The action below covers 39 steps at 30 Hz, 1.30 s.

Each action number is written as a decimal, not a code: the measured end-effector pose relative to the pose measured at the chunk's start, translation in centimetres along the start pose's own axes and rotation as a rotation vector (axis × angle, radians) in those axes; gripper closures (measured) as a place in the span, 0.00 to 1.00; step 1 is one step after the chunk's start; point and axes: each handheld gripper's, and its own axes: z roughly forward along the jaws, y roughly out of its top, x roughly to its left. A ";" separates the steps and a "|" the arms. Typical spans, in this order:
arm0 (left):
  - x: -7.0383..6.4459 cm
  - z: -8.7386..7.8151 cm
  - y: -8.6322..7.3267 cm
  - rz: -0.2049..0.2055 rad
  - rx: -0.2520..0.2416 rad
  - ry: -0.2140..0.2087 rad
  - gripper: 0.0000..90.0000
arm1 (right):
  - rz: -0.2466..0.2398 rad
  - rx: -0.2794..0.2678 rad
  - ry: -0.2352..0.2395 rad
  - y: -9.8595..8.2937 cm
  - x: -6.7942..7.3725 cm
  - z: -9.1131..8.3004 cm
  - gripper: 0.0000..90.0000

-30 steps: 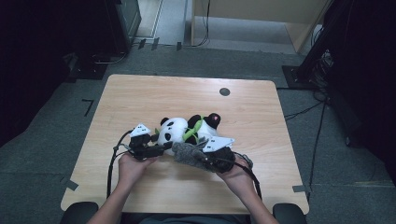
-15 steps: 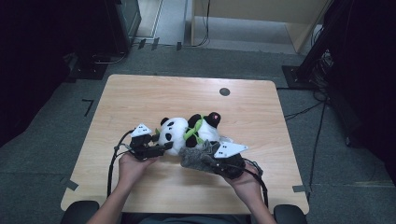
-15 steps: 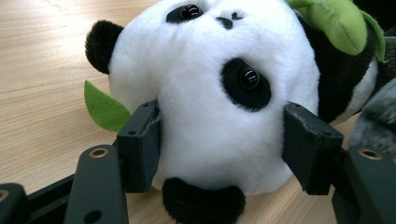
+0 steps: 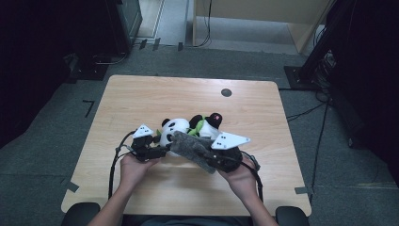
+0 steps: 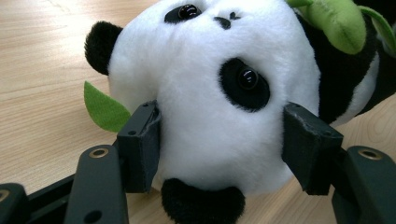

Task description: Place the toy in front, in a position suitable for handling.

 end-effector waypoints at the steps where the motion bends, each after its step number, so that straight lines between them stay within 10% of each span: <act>1: 0.0 0.0 0.0 -0.002 -0.002 0.000 0.39 | 0.004 -0.002 -0.004 0.3 0.0 0.4 0.87; 14: 0.0 0.0 0.1 -0.004 0.004 -0.001 0.40 | 0.036 0.048 -0.186 0.0 1.1 7.1 0.87; 39: -0.1 0.0 0.1 0.009 0.010 -0.001 0.40 | 0.069 -0.006 -0.209 -7.3 2.3 4.4 0.87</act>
